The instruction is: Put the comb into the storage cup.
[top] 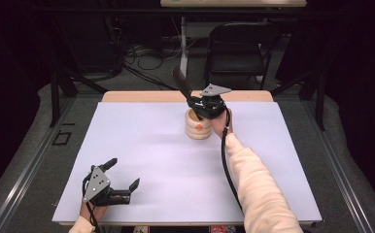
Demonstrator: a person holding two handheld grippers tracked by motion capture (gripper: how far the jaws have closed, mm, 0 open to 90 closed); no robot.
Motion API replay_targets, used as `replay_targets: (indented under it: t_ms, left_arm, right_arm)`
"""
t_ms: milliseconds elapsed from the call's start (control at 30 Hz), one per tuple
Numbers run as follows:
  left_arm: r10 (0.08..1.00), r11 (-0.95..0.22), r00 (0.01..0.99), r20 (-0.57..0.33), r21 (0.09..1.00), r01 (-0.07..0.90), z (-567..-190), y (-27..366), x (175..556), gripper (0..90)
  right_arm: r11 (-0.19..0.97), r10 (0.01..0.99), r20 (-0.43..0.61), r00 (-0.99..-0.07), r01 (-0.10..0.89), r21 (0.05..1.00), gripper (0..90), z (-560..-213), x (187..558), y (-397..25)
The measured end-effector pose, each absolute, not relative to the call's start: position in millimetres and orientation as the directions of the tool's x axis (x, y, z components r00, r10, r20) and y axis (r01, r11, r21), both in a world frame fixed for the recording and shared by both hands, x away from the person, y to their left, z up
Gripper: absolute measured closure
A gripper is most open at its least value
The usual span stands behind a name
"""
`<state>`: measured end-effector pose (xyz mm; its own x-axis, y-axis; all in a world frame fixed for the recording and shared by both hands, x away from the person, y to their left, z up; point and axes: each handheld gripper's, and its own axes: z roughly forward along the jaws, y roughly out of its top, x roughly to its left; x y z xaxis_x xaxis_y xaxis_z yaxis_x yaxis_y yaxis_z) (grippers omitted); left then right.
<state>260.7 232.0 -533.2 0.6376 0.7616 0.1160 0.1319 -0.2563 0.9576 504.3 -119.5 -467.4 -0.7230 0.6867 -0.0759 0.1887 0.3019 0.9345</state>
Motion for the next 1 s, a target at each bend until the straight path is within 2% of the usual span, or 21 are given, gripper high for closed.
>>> replay_targets:
  t_ms: [1000]
  left_arm:
    - [0.762, -0.258, 0.637, 0.118, 0.957, 0.131, -533, 232, 260, 0.0]
  right_arm:
    - [0.322, 0.683, -0.077, -0.726, 0.205, 0.924, 72.3, -484, 506, -128]
